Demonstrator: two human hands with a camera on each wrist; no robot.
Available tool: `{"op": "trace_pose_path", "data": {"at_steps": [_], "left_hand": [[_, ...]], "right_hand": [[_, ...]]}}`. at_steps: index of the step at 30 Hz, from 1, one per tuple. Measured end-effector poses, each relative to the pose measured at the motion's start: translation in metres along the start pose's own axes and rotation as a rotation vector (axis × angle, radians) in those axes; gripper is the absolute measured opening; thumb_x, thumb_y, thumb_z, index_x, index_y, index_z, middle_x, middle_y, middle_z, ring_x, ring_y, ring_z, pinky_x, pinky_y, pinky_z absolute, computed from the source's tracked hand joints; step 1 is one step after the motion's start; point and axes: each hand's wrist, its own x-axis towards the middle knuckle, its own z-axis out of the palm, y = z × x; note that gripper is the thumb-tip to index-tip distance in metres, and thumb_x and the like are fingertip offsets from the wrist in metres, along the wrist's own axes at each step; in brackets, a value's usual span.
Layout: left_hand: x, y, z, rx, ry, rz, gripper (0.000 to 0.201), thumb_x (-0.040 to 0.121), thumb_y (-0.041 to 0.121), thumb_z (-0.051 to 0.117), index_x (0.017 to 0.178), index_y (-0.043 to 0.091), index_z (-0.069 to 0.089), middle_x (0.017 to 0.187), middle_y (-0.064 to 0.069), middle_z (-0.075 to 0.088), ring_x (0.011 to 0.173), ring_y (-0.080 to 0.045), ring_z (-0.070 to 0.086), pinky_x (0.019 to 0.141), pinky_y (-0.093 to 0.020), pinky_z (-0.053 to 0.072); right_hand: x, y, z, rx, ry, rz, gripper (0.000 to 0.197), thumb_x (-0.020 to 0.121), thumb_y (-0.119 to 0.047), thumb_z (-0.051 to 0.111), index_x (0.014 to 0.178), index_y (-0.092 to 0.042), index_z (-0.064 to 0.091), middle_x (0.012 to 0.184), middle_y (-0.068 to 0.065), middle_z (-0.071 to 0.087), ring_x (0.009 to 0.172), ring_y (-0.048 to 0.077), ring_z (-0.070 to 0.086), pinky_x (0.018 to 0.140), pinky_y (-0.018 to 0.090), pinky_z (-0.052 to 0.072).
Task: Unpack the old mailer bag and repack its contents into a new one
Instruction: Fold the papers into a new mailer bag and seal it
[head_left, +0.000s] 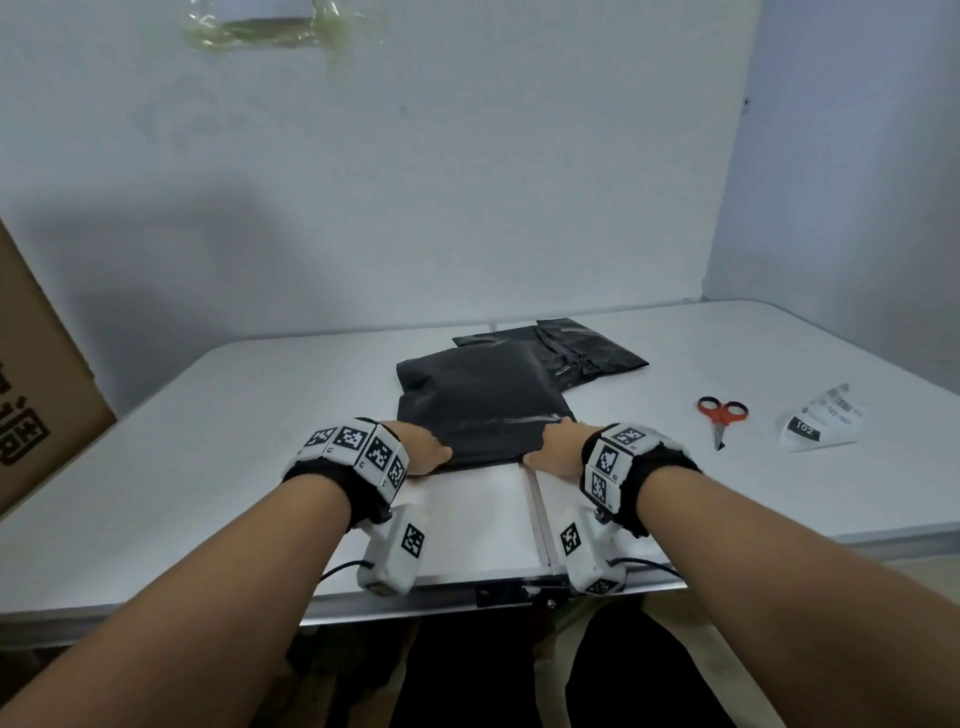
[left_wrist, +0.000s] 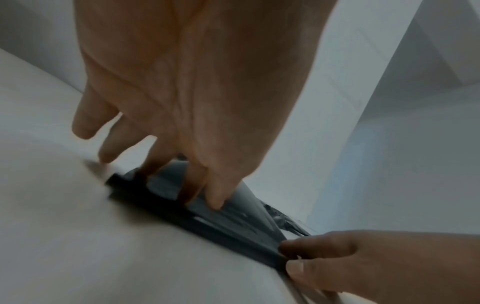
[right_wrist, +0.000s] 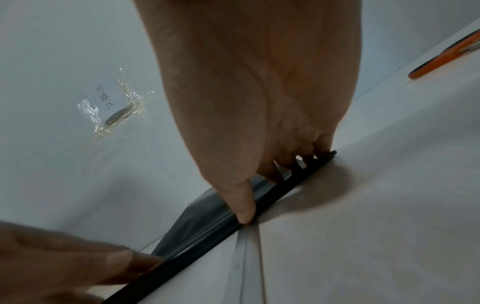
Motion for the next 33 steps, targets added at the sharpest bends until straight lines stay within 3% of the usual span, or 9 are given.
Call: {"op": "trace_pose_path", "data": {"at_steps": [5,11,16,18,22,24,26,30,33], "left_hand": [[0.007,0.015,-0.054,-0.12,0.228,0.063,0.049,0.102,0.034,0.027,0.148,0.017,0.032,0.155,-0.006,0.03,0.143,-0.025,0.029,0.116,-0.034,0.022],[0.025,0.049,-0.074,-0.141,0.298,0.131,0.049,0.1,0.034,0.036,0.147,0.022,0.033,0.157,-0.006,0.024,0.143,-0.026,0.028,0.117,-0.034,0.023],[0.049,0.072,-0.078,-0.257,0.388,0.198,0.043,0.097,0.028,0.044,0.14,0.022,0.046,0.15,-0.003,0.04,0.136,-0.026,0.039,0.113,-0.035,0.032],[0.059,0.085,-0.084,-0.332,0.428,0.253,0.039,0.096,0.023,0.045,0.135,0.021,0.052,0.144,-0.002,0.048,0.132,-0.024,0.044,0.11,-0.033,0.035],[0.078,0.119,-0.099,-0.491,0.512,0.335,0.037,0.093,0.015,0.045,0.126,0.02,0.06,0.137,0.001,0.057,0.128,-0.02,0.05,0.108,-0.027,0.037],[0.084,0.139,-0.107,-0.543,0.533,0.372,0.036,0.093,0.013,0.044,0.125,0.018,0.062,0.133,0.0,0.059,0.125,-0.019,0.052,0.106,-0.024,0.037],[0.09,0.158,-0.114,-0.566,0.545,0.404,0.037,0.093,0.012,0.044,0.124,0.017,0.063,0.132,-0.001,0.06,0.124,-0.019,0.053,0.103,-0.023,0.037],[0.099,0.192,-0.127,-0.591,0.535,0.449,0.035,0.093,0.013,0.044,0.121,0.02,0.063,0.13,-0.006,0.06,0.119,-0.023,0.056,0.1,-0.027,0.042],[0.102,0.213,-0.137,-0.575,0.505,0.463,0.034,0.094,0.015,0.043,0.122,0.022,0.061,0.132,-0.008,0.057,0.117,-0.026,0.056,0.095,-0.027,0.042]], "right_hand": [[0.0,0.022,-0.028,0.208,0.12,-0.045,0.048,0.097,-0.038,0.044,0.135,-0.008,0.05,0.139,0.011,0.052,0.128,0.028,0.047,0.106,0.032,0.037],[-0.006,0.057,-0.043,0.298,0.195,-0.06,0.034,0.095,-0.026,0.05,0.124,-0.013,0.063,0.134,0.004,0.058,0.126,0.023,0.051,0.104,0.026,0.037],[-0.005,0.092,-0.038,0.473,0.324,-0.02,0.029,0.094,-0.019,0.048,0.113,-0.018,0.07,0.126,0.002,0.064,0.121,0.02,0.055,0.1,0.022,0.038],[-0.005,0.11,-0.035,0.569,0.392,0.019,0.029,0.093,-0.016,0.047,0.107,-0.02,0.072,0.122,0.001,0.066,0.116,0.019,0.059,0.092,0.02,0.042],[-0.01,0.153,-0.032,0.692,0.611,0.166,0.039,0.089,-0.008,0.04,0.095,-0.025,0.074,0.101,-0.004,0.067,0.083,0.019,0.061,0.051,0.019,0.044],[-0.013,0.178,-0.035,0.811,0.726,0.196,0.042,0.085,-0.001,0.038,0.093,-0.021,0.074,0.103,-0.002,0.07,0.086,0.021,0.065,0.062,0.019,0.052],[-0.02,0.204,-0.038,0.85,0.856,0.248,0.043,0.082,0.005,0.039,0.095,-0.016,0.073,0.103,0.001,0.072,0.095,0.018,0.066,0.078,0.021,0.05],[-0.034,0.259,-0.048,0.842,1.057,0.364,0.048,0.075,0.008,0.035,0.101,-0.015,0.068,0.103,0.003,0.07,0.105,0.022,0.06,0.087,0.031,0.05],[-0.039,0.298,-0.05,0.768,1.064,0.483,0.048,0.076,0.008,0.039,0.109,-0.016,0.064,0.115,0.006,0.063,0.111,0.027,0.055,0.093,0.034,0.046]]}}
